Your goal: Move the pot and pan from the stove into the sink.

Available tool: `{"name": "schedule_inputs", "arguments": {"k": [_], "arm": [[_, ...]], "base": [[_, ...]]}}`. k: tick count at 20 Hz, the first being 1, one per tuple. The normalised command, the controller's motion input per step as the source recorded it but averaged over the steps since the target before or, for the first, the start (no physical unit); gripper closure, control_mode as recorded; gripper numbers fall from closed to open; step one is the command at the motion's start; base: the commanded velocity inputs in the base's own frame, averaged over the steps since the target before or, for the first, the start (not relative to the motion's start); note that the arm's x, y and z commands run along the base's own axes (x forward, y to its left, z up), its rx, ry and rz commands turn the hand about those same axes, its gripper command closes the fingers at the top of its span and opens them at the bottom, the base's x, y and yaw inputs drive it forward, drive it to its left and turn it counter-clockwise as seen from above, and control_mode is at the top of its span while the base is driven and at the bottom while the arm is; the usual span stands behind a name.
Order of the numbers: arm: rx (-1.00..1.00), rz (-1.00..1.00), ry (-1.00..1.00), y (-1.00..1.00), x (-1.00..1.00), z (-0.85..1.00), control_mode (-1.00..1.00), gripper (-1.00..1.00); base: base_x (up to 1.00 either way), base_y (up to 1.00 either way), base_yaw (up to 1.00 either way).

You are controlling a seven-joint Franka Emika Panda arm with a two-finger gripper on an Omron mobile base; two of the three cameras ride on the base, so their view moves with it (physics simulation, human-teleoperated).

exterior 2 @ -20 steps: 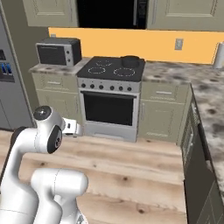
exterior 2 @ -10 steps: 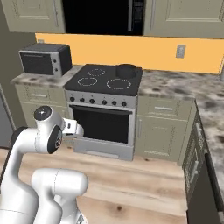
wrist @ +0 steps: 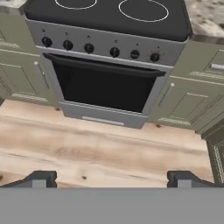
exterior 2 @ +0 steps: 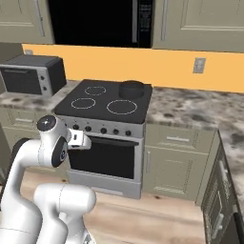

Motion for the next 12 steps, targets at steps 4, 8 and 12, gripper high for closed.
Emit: {"name": "schedule_inputs", "arguments": {"k": [4, 8, 12], "arm": [[0.00, 0.00, 0.00, 0.00, 0.00, 0.00, 1.00, -1.00], [0.00, 0.00, 0.00, 0.00, 0.00, 0.00, 1.00, -1.00], [0.00, 0.00, 0.00, 0.00, 0.00, 0.00, 1.00, -1.00]], "base": [[0.82, 0.00, 0.00], [0.82, 0.00, 0.00], [0.77, 0.00, 0.00]]}}
